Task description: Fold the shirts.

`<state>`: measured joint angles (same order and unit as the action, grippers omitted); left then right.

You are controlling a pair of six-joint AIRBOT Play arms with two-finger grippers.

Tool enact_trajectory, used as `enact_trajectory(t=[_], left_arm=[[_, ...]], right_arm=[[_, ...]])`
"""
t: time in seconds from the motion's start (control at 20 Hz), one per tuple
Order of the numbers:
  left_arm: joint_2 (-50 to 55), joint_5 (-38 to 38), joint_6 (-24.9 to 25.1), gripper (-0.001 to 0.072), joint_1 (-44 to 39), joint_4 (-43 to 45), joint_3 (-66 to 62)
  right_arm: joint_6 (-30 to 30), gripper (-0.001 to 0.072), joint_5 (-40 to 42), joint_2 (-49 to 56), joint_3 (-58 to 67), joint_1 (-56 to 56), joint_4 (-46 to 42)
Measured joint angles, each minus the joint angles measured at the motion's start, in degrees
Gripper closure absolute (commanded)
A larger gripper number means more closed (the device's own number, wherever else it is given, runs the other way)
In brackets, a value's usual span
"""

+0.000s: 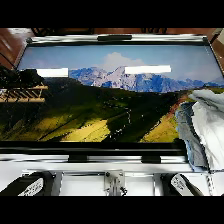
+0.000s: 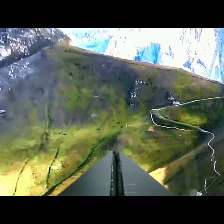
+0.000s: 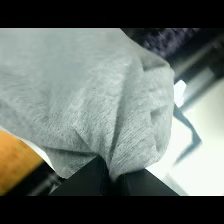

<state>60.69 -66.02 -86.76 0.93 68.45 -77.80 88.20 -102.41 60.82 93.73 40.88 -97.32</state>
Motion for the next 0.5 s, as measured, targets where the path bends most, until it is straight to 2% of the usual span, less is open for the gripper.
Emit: enact_trajectory(t=[0.25, 0.3, 0.35, 0.4, 0.45, 0.5], left_arm=[[0.0, 0.28, 0.83, 0.0677, 0.0, -0.07, -0.02], [0.0, 0.31, 0.85, 0.0676, 0.0, -0.07, -0.02], [0.0, 0.33, 0.9, 0.0677, 0.0, -0.07, -0.02], [0.0, 0.39, 0.96, 0.0677, 0.0, -0.07, -0.02], [0.0, 0.48, 1.01, 0.0677, 0.0, -0.07, -0.02], [0.0, 0.5, 1.01, 0.0677, 0.0, -0.07, -0.02]], right_arm=[[1.14, 0.0654, -1.4, -4.68, -16.87, 0.22, -9.14], [1.53, 0.0629, -0.85, -5.4, -20.35, 0.22, -10.97], [2.1, 0.056, -0.2, -5.92, -23.78, 0.22, -12.48], [2.84, 0.0261, 0.57, -6.32, -26.4, 0.22, -13.49], [3.54, 0.0172, 1.55, -6.6, -28.5, 0.22, -14.53], [3.74, 0.0172, 2.4, -6.82, -29.83, 0.24, -15.17]])
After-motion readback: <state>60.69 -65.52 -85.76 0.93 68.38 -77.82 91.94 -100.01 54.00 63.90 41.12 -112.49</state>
